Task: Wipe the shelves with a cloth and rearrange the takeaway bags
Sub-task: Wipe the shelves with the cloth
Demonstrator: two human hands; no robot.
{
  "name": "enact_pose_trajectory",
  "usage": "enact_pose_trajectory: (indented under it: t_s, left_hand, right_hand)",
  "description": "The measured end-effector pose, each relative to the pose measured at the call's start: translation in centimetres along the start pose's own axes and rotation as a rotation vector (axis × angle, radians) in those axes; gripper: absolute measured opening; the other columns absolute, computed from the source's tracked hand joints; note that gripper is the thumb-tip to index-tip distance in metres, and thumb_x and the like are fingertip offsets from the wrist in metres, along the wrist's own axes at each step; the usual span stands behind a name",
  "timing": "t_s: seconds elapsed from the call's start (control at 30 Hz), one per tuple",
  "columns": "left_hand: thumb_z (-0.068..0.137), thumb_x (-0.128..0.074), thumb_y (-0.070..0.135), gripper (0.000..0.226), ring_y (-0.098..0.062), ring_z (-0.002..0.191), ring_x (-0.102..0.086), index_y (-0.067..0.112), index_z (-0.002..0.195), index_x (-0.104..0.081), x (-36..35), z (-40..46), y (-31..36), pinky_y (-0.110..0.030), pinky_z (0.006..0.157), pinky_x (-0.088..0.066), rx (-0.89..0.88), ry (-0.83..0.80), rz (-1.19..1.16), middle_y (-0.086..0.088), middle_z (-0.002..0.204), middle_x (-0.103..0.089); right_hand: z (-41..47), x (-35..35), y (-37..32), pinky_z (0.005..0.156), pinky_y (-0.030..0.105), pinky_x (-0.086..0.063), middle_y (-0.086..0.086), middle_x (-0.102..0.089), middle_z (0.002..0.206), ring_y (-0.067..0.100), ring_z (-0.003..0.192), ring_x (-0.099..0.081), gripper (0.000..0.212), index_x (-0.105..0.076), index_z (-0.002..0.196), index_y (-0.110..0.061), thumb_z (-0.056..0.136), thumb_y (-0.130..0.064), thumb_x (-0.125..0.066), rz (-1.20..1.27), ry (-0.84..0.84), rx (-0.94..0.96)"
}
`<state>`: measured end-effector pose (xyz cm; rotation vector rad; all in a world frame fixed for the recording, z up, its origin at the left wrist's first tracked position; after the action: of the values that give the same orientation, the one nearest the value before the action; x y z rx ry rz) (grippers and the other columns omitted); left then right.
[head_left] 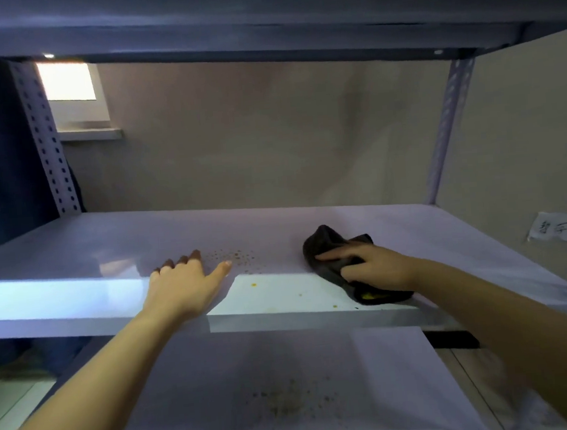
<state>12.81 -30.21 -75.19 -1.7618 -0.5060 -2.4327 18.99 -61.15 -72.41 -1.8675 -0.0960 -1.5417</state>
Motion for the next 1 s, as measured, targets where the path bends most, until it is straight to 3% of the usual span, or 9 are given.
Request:
enact_pose_trajectory:
  t_s: [0.1,0.2,0.3,0.4,0.63,0.83,1.0]
  left_hand:
    - [0.087,-0.027,0.071,0.072,-0.037,0.121,-0.047,0.016,0.129,-0.046,0.1,0.0,0.1,-0.043,0.1,-0.038,0.0,-0.016,0.01,-0.014,0.133,-0.054]
    - [0.087,-0.027,0.072,0.072,-0.038,0.122,-0.046,0.017,0.13,-0.045,0.1,-0.1,0.0,-0.044,0.101,-0.037,-0.007,-0.02,0.007,-0.014,0.136,-0.052]
    - [0.088,-0.027,0.071,0.073,-0.039,0.124,-0.045,0.017,0.135,-0.043,0.0,-0.1,0.0,-0.045,0.104,-0.036,-0.017,-0.02,0.016,-0.013,0.14,-0.049]
    - [0.088,-0.026,0.071,0.073,-0.039,0.125,-0.044,0.018,0.136,-0.042,-0.1,0.0,0.3,-0.046,0.105,-0.035,-0.017,-0.02,0.019,-0.013,0.142,-0.048]
    - [0.089,-0.026,0.071,0.072,-0.039,0.124,-0.044,0.018,0.135,-0.042,0.0,0.1,0.2,-0.045,0.103,-0.036,-0.031,-0.032,0.034,-0.014,0.141,-0.048]
    - [0.088,-0.024,0.073,0.074,-0.039,0.123,-0.045,0.019,0.134,-0.043,-0.1,0.0,-0.2,-0.045,0.101,-0.038,-0.04,-0.041,0.021,-0.012,0.141,-0.049]
    - [0.089,-0.025,0.07,0.07,-0.037,0.12,-0.048,0.019,0.131,-0.047,-0.1,0.1,-0.4,-0.044,0.099,-0.04,-0.039,-0.016,0.0,-0.011,0.136,-0.053]
  right_hand:
    - [-3.9,1.4,2.6,0.1,0.032,-0.039,-0.013,-0.041,0.144,0.015,0.115,-0.051,0.042,-0.036,0.111,-0.076,0.083,-0.046,-0.044,-0.048,0.086,-0.034]
    - [-6.8,2.7,6.3,0.103,0.039,-0.037,-0.009,-0.038,0.149,0.021,0.124,-0.046,0.044,-0.035,0.129,-0.063,0.092,-0.041,-0.045,-0.124,0.215,-0.178]
    - [-7.9,2.5,7.1,0.106,0.049,-0.032,-0.008,-0.033,0.152,0.025,0.132,-0.037,0.05,-0.031,0.137,-0.056,0.087,-0.052,-0.036,-0.229,0.274,-0.3]
    - [-7.4,1.1,4.7,0.108,0.057,-0.023,-0.009,-0.028,0.154,0.028,0.135,-0.031,0.064,-0.029,0.138,-0.052,0.075,-0.057,-0.024,-0.27,0.297,-0.332]
    - [-1.2,-5.2,-7.8,0.107,0.07,0.0,0.002,-0.008,0.161,0.04,0.143,-0.006,0.059,-0.019,0.147,-0.039,0.092,-0.055,-0.028,-0.286,0.142,-0.176]
    - [-2.4,-4.5,-5.4,0.111,0.063,-0.01,-0.007,-0.013,0.16,0.033,0.145,-0.009,0.056,-0.016,0.144,-0.05,0.09,-0.057,-0.028,-0.267,0.158,-0.113]
    - [-6.5,-0.6,2.5,0.11,0.06,-0.018,-0.01,-0.021,0.157,0.028,0.141,-0.022,0.054,-0.02,0.142,-0.053,0.089,-0.057,-0.029,-0.304,0.262,-0.29]
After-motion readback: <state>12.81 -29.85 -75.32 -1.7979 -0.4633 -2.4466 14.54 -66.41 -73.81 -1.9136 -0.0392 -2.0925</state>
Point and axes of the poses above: each hand's wrist, its own z-axis towards the middle knuckle, its own x-axis out of the back of the hand, y = z × x, the point moved 3 cm from there along z, towards the middle knuckle
